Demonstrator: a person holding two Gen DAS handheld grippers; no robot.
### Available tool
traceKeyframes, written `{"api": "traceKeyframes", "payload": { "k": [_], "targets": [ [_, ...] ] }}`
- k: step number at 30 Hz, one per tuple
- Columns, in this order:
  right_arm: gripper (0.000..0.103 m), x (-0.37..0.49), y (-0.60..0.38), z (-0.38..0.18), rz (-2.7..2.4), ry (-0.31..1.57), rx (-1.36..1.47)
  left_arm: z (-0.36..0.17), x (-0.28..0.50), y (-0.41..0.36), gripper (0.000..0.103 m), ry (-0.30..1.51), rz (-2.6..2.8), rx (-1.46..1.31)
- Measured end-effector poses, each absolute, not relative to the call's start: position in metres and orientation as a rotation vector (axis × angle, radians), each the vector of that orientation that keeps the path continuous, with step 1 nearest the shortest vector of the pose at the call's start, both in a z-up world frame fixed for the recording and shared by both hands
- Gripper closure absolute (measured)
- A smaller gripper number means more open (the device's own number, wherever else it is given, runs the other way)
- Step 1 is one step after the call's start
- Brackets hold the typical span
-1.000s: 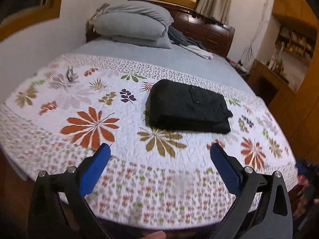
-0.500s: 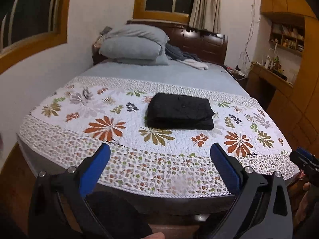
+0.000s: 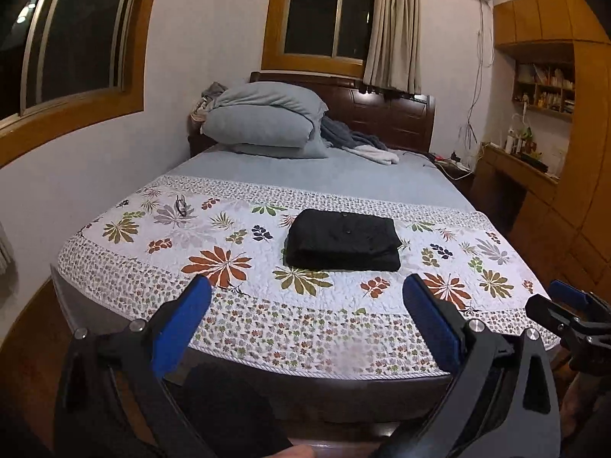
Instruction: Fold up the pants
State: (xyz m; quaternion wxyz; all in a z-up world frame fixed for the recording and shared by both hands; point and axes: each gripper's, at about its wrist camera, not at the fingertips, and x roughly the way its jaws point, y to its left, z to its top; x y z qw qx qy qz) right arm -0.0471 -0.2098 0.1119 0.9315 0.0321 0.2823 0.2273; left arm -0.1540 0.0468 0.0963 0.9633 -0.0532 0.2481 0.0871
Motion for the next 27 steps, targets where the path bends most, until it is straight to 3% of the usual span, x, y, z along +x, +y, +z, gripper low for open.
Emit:
{"api": "traceKeyframes", "payload": {
  "k": [14, 27],
  "targets": [
    [0.004, -0.062, -0.196, 0.115, 0.502, 0.555, 0.055, 0.104, -0.171, 0.034, 0.003, 0.482, 0.208, -0.073],
    [0.004, -0.036, -0.186, 0.082, 0.512, 0.617, 0.059, 0.073, -0.139, 0.04, 0.003, 0.572, 0.197, -0.101]
  ]
}}
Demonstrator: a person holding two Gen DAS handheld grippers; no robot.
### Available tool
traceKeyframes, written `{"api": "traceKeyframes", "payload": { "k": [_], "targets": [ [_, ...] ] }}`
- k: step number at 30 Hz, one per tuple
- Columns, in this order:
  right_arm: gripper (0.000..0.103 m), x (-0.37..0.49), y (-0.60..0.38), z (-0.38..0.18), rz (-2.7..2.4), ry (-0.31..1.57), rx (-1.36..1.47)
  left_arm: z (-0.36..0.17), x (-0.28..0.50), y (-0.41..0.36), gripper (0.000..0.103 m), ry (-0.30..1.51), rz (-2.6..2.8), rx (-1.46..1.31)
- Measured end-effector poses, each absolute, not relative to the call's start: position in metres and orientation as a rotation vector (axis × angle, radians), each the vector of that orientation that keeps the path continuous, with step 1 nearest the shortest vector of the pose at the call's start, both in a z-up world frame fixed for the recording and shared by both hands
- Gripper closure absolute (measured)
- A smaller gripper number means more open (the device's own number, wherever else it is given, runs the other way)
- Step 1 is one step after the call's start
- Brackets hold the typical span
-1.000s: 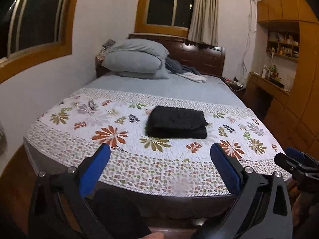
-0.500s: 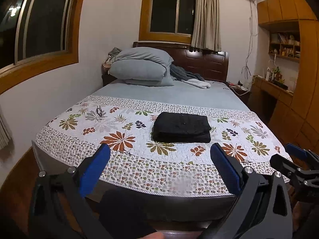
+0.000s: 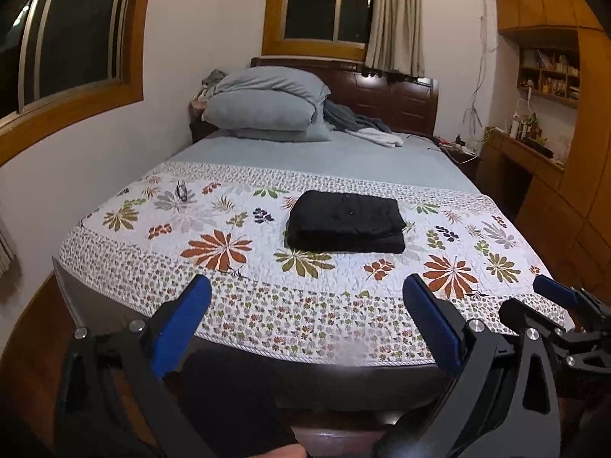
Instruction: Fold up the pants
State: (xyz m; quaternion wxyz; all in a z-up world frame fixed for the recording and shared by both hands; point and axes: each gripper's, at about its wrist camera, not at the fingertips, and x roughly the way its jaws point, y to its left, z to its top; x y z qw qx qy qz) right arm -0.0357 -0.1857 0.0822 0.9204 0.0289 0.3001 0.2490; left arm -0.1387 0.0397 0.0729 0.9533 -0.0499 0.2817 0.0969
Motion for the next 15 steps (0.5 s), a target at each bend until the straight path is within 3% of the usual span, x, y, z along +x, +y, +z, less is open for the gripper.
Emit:
{"api": "traceKeyframes", "payload": {
  "k": [15],
  "targets": [
    [0.004, -0.012, -0.175, 0.065, 0.509, 0.652, 0.064, 0.053, -0.118, 0.045, 0.003, 0.611, 0.191, -0.117]
  ]
}}
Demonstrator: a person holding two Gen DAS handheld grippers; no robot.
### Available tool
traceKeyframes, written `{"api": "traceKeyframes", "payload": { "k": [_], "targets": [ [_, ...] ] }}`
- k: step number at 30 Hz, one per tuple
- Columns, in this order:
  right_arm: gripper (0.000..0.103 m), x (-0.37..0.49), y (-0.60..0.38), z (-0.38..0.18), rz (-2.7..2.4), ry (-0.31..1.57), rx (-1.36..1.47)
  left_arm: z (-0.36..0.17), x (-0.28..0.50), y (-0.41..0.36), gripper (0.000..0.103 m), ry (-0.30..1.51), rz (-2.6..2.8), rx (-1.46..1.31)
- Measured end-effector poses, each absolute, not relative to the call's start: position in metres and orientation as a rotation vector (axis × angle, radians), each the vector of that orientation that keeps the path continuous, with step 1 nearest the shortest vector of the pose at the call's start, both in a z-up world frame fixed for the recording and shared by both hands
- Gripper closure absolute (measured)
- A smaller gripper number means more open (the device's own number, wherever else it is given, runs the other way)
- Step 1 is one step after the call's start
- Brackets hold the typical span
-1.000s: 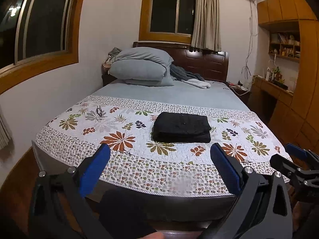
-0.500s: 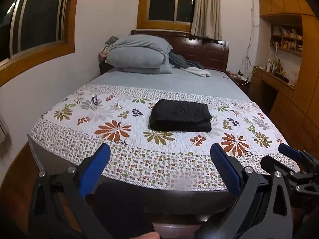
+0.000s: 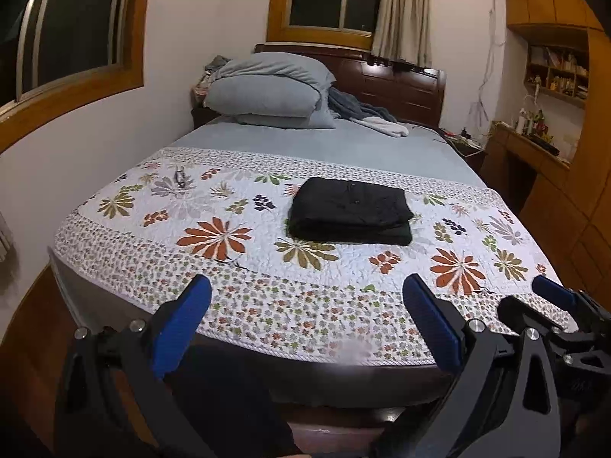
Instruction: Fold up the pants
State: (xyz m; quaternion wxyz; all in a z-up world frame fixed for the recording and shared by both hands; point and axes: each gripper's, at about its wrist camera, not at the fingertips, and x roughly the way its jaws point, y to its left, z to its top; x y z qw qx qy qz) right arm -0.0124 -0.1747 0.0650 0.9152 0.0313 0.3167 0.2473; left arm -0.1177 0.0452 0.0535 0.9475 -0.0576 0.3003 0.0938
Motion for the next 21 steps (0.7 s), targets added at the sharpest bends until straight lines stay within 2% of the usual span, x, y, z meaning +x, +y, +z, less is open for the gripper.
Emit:
{"api": "traceKeyframes", "payload": {
  "k": [21],
  "targets": [
    [0.004, -0.0133, -0.179, 0.0703, 0.492, 0.635, 0.07, 0.061, -0.122, 0.0386, 0.003, 0.582, 0.2, -0.084]
  ]
}}
